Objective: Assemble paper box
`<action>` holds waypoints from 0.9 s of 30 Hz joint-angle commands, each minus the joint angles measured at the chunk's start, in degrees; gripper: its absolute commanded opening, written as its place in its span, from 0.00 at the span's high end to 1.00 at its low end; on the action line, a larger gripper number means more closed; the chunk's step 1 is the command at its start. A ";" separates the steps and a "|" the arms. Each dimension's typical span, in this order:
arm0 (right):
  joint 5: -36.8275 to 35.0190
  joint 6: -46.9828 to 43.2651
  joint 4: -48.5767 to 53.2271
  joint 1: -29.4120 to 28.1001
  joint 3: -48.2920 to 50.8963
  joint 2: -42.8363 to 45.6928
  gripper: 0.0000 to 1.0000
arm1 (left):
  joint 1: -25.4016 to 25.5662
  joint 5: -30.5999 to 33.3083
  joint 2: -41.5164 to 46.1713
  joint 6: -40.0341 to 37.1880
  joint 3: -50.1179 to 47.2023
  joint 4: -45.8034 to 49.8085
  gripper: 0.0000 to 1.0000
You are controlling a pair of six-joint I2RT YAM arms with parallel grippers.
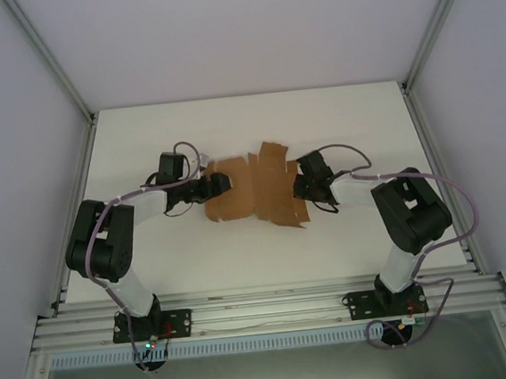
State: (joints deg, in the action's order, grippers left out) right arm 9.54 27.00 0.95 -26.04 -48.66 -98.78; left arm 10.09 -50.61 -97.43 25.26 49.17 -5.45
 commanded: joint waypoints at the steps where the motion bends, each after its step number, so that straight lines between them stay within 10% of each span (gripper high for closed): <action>1: 1.14 -0.25 3.89 -0.20 2.87 -0.35 0.80 | 0.04 1.05 2.27 -1.84 0.22 1.26 0.35; 5: 1.28 -1.18 4.08 0.20 3.09 2.06 0.78 | 0.02 4.07 3.72 -3.58 0.09 3.87 0.49; 12: 6.94 -1.86 0.66 1.83 4.49 7.57 0.66 | 0.02 1.79 6.48 -2.25 -1.11 -0.86 1.00; 18: 20.24 -3.38 -1.74 9.39 8.94 21.26 0.34 | 0.02 -9.15 13.14 1.88 -2.03 -11.64 1.00; 27: 32.37 -6.36 -0.33 17.65 11.48 41.99 0.24 | 0.02 -14.55 27.19 15.48 -2.16 -27.42 1.00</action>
State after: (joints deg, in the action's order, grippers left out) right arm 34.92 21.98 1.41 -9.76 -38.57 -60.47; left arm 10.13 -61.56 -73.65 34.85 46.96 -24.03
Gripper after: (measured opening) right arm 0.754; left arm 0.060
